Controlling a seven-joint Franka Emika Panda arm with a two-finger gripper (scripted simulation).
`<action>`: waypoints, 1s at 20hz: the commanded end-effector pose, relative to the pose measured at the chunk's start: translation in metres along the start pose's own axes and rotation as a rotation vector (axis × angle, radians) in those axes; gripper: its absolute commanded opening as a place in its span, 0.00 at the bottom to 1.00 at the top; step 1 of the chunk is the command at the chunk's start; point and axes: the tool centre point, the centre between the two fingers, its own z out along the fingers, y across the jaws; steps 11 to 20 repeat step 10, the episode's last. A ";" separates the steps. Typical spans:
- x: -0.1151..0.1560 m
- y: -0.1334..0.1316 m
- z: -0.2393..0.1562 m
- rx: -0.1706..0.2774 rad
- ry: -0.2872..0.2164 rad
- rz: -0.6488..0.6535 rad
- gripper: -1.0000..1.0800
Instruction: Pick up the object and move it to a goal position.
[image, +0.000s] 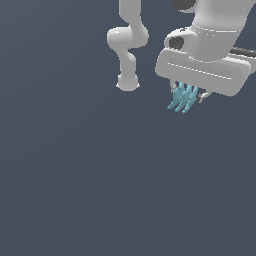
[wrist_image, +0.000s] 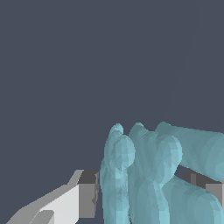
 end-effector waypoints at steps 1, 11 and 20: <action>-0.001 -0.007 -0.007 -0.001 0.000 0.001 0.00; -0.002 -0.015 -0.016 0.000 -0.001 0.001 0.00; -0.002 -0.015 -0.016 0.000 -0.001 0.001 0.00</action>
